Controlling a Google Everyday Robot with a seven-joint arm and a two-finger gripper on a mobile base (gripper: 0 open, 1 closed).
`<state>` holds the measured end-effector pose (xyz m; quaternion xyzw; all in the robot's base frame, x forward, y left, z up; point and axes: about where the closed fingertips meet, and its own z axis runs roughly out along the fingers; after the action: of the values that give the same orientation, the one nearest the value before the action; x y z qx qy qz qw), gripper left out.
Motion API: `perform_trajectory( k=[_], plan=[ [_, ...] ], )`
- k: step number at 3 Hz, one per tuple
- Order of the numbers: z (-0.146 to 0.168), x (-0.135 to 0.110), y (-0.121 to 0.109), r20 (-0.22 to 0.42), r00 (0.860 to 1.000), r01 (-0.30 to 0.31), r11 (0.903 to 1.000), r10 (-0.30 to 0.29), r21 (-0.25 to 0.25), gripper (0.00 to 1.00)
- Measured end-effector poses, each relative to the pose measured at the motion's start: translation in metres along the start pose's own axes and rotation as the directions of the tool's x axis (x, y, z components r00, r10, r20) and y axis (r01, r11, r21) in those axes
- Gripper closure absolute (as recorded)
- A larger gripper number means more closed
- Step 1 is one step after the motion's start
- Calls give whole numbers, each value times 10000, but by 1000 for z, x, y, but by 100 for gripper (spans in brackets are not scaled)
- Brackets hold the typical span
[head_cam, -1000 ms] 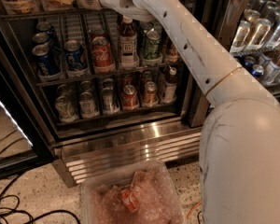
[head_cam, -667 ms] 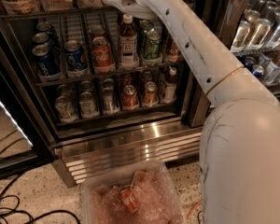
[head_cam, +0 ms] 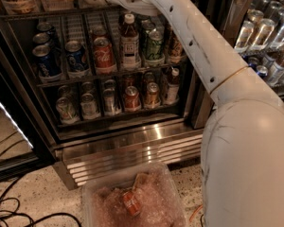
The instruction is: Pick coke can from top shelf of fridge
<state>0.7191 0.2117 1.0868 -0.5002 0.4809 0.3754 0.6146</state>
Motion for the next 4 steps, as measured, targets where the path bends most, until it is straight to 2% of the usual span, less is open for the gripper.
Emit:
perform_trajectory(
  k=[1,2,4],
  plan=[
    [-3,-5,-2,6,10000,50,10000,-50,-25,100],
    [-7,-6,5,-86,9999,94,9992,-98,-395,100],
    [-18,-11,25,-347,9991,174,9879,-230,-1541,100]
  ],
)
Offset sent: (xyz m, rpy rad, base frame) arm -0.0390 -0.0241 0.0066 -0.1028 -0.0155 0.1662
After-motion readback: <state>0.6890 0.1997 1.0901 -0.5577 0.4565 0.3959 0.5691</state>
